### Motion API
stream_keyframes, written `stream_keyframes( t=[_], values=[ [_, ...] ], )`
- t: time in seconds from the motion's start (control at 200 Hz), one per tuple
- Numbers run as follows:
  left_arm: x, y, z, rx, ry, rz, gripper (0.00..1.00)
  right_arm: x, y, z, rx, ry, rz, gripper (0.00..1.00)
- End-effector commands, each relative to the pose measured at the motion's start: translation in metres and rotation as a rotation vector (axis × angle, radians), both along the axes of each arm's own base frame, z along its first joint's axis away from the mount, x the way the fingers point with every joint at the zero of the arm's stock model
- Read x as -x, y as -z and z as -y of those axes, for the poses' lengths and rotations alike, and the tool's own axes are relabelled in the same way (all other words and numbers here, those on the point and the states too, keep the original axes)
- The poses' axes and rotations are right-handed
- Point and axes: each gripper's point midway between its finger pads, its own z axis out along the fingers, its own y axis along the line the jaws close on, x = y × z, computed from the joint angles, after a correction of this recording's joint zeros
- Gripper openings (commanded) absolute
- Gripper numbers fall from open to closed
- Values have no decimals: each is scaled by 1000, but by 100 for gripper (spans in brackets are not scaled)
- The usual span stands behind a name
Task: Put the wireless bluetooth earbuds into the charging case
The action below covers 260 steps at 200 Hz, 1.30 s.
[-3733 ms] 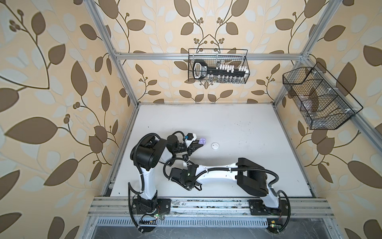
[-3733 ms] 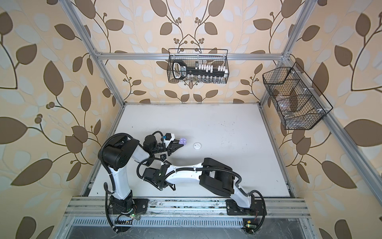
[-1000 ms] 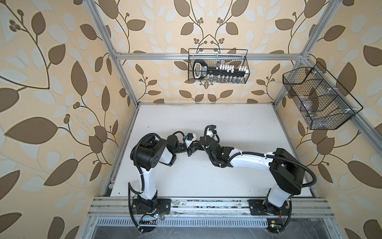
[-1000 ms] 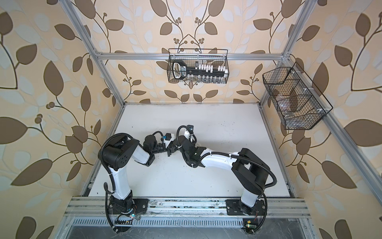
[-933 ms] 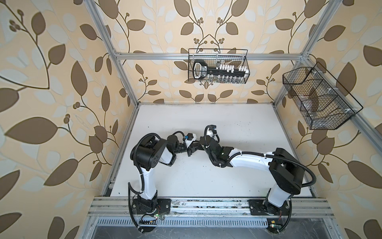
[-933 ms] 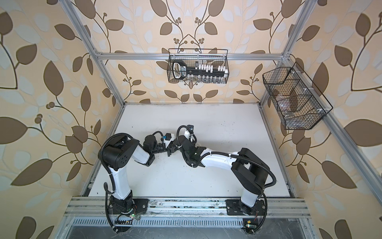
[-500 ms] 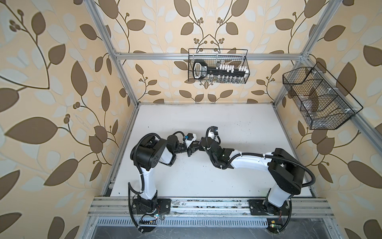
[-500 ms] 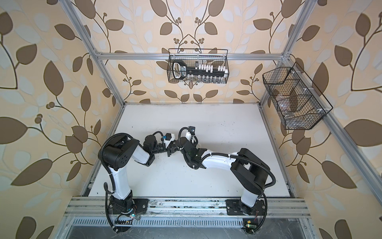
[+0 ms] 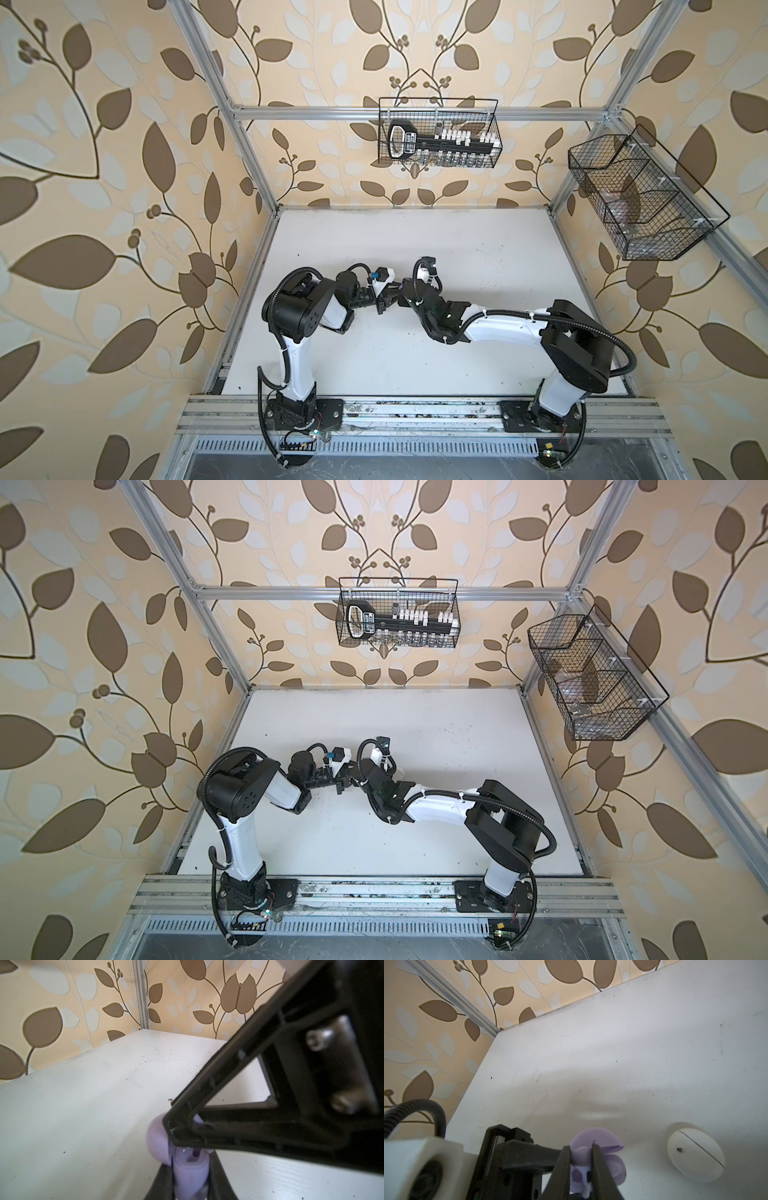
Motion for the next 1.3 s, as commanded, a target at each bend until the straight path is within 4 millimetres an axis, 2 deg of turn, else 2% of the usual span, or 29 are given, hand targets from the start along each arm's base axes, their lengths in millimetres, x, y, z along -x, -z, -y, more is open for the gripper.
stream_keyframes(
  t=[0.0, 0.305, 0.49, 1.295],
  values=[
    [-1, -20, 1, 34, 16, 80, 14, 5, 6, 4, 10, -3, -17, 18],
    [0, -20, 1, 34, 17, 78, 14, -3, 5, 6, 3, 4, -15, 18],
    [0, -20, 1, 34, 17, 78, 14, -7, 1, 1, -2, -7, -9, 18],
    [0, -20, 1, 35, 17, 78, 14, -18, 7, -1, -31, 21, -8, 18]
  ],
)
